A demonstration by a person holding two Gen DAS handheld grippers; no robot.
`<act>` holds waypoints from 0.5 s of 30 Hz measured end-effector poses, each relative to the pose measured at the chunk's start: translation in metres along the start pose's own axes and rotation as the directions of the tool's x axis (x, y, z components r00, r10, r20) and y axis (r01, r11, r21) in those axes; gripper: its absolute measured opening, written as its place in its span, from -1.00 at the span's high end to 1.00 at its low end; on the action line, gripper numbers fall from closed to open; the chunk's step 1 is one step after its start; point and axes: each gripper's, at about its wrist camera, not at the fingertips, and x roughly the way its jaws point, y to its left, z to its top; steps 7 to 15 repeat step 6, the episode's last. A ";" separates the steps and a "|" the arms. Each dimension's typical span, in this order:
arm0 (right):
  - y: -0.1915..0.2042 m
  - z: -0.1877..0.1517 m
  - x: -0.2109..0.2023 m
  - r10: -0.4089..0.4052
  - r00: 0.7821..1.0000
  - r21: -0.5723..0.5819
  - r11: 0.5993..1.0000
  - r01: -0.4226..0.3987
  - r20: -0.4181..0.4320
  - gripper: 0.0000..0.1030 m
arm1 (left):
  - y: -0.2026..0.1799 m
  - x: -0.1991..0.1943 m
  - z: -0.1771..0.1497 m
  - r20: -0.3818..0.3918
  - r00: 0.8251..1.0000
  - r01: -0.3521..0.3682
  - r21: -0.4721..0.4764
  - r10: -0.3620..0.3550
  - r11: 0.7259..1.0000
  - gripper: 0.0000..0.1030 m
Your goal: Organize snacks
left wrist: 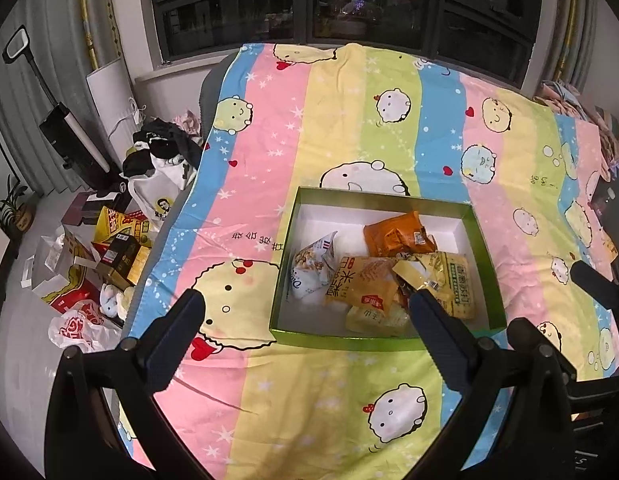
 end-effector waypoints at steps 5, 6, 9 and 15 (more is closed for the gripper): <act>-0.003 -0.001 0.003 -0.002 1.000 0.014 1.000 0.002 -0.009 -0.84 | -0.003 0.000 0.003 0.016 1.000 -0.001 -0.001 0.001 1.000 -0.99; -0.003 -0.001 0.003 -0.001 1.000 0.018 1.000 0.002 -0.011 -0.84 | -0.003 0.000 0.004 0.019 1.000 -0.002 -0.006 0.002 1.000 -0.99; -0.003 -0.001 0.003 -0.001 1.000 0.018 1.000 0.002 -0.011 -0.84 | -0.003 0.000 0.004 0.019 1.000 -0.002 -0.006 0.002 1.000 -0.99; -0.003 -0.001 0.003 -0.001 1.000 0.018 1.000 0.002 -0.011 -0.84 | -0.003 0.000 0.004 0.019 1.000 -0.002 -0.006 0.002 1.000 -0.99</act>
